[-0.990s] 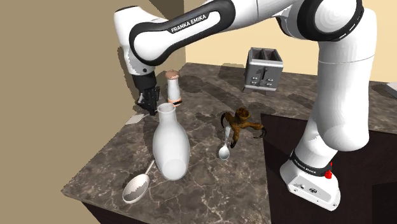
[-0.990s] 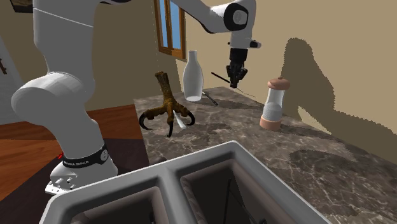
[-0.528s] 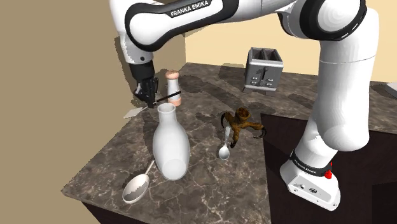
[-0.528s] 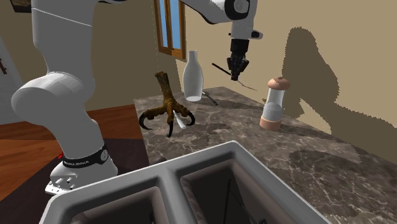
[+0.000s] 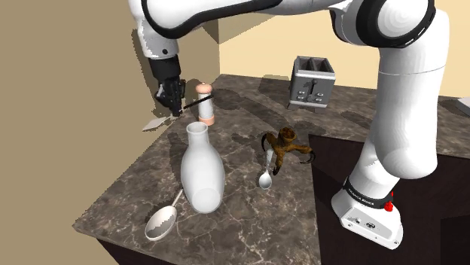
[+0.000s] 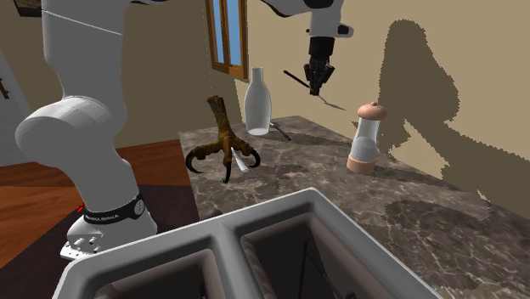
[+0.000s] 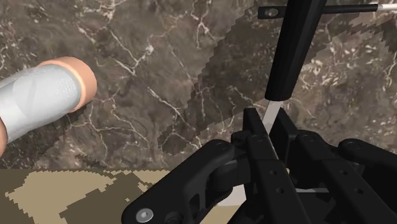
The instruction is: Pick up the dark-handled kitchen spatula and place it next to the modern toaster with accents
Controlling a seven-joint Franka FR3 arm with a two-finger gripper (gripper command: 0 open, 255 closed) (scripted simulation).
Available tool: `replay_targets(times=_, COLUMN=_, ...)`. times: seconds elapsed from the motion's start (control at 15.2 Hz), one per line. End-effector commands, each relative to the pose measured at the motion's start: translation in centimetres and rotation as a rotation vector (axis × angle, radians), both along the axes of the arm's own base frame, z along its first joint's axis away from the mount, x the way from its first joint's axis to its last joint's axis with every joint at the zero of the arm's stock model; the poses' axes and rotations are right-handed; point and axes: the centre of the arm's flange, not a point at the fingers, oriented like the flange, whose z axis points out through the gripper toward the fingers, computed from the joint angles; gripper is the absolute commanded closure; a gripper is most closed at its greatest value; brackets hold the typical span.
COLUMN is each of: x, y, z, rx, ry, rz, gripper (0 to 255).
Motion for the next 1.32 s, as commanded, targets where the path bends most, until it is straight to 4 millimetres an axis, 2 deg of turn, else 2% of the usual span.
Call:
replay_targets(times=0.0, x=-0.1, y=0.0, z=1.1, rx=0.000, ry=0.000, rz=0.000, gripper=255)
replay_targets(times=1.19, x=-0.1, y=0.0, z=10.6, rx=0.000, ry=0.000, rz=0.000, gripper=255)
replay_targets(times=1.25, x=-0.1, y=0.0, z=10.7, rx=0.000, ry=0.000, rz=0.000, gripper=255)
